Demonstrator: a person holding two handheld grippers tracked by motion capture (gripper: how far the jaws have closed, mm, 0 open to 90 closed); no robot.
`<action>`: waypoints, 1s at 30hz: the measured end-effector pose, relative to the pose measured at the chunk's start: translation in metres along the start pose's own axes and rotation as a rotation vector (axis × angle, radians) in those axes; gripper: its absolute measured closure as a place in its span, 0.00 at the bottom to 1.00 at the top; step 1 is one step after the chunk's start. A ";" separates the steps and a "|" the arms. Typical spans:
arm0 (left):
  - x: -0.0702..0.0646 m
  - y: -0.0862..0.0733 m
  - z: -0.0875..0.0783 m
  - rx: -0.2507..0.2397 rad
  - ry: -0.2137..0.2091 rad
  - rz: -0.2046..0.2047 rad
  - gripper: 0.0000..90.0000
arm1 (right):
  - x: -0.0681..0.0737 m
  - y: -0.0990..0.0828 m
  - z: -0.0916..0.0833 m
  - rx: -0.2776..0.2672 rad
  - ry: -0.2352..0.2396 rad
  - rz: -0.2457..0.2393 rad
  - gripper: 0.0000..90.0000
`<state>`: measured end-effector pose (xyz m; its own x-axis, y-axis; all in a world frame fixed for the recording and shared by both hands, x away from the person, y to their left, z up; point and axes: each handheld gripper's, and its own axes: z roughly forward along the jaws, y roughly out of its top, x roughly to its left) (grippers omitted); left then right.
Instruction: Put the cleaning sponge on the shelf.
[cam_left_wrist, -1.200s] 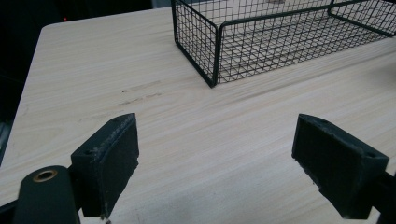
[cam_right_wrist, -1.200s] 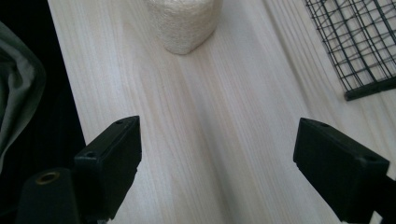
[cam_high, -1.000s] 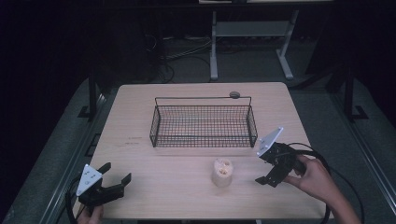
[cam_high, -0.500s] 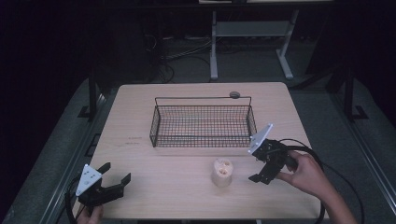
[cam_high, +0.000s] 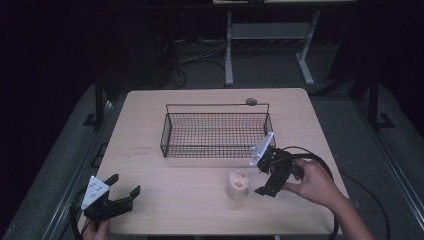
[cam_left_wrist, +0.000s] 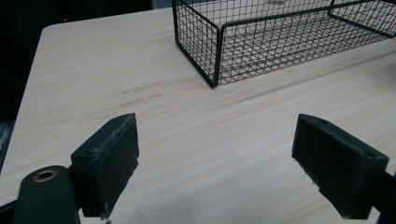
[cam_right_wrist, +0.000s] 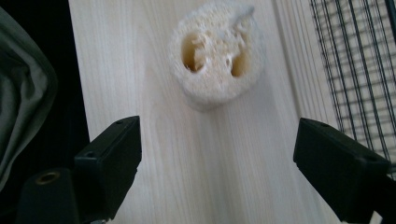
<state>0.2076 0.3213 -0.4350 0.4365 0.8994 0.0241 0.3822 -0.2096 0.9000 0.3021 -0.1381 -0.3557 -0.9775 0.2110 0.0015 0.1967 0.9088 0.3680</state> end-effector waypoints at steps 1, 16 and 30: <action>0.000 0.000 0.000 0.000 0.000 0.000 0.16 | 0.000 0.000 0.000 0.000 0.000 0.000 0.16; 0.001 0.000 -0.001 -0.005 0.001 -0.001 0.16 | -0.001 0.033 0.025 0.067 0.028 -0.057 0.16; 0.001 0.000 -0.001 -0.008 -0.001 -0.005 0.16 | -0.006 0.043 0.038 0.110 0.025 -0.068 0.18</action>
<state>0.2073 0.3228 -0.4345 0.4351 0.9001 0.0196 0.3777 -0.2022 0.9036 0.3192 -0.0864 -0.3754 -0.9902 0.1395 0.0040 0.1356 0.9551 0.2635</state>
